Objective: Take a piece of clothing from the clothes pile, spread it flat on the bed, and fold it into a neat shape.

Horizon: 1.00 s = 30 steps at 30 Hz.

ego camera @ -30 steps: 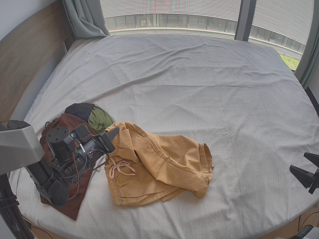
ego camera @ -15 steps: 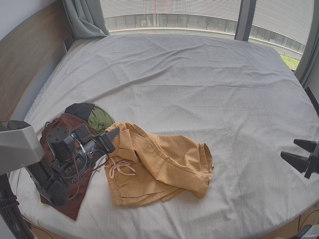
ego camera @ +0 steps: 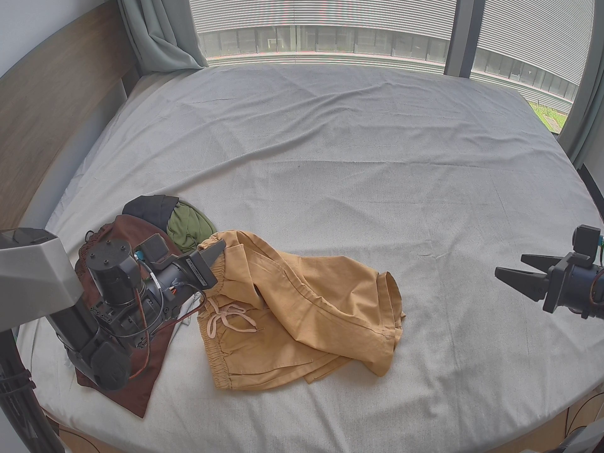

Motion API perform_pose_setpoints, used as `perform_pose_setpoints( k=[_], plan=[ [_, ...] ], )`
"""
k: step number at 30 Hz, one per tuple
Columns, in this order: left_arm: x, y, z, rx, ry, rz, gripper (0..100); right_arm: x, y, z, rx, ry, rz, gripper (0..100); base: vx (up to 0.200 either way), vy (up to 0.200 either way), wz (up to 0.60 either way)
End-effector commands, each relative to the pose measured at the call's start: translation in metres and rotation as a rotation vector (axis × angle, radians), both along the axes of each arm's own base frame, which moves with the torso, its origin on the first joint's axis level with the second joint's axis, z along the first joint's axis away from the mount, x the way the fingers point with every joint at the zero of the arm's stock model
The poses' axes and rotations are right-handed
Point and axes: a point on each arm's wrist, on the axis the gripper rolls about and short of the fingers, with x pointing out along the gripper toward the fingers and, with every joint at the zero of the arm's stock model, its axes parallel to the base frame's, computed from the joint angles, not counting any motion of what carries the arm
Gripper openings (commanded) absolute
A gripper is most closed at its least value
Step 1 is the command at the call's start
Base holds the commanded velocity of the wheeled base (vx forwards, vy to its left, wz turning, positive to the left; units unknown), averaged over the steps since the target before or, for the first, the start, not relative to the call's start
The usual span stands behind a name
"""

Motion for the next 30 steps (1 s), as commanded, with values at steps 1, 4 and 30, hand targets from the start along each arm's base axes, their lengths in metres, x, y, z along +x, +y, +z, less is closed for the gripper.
perform_pose_setpoints(
  k=[1, 4, 30],
  plan=[
    [0.001, 0.001, 0.0, -0.001, -0.001, 0.004, 0, 0.02, 0.006, -0.012, 0.024, 0.063, 0.022, 100, 0.0, 0.0, 0.0],
    [0.0, 0.001, 0.0, 0.0, 0.0, 0.004, 0, 0.029, 0.012, -0.018, 0.043, 0.081, 0.034, 100, 0.0, 0.0, 0.0],
    [0.003, 0.004, -0.001, -0.001, 0.002, 0.013, 0, 0.074, 0.049, -0.061, 0.153, 0.185, 0.092, 100, 0.0, 0.0, 0.0]
  ],
)
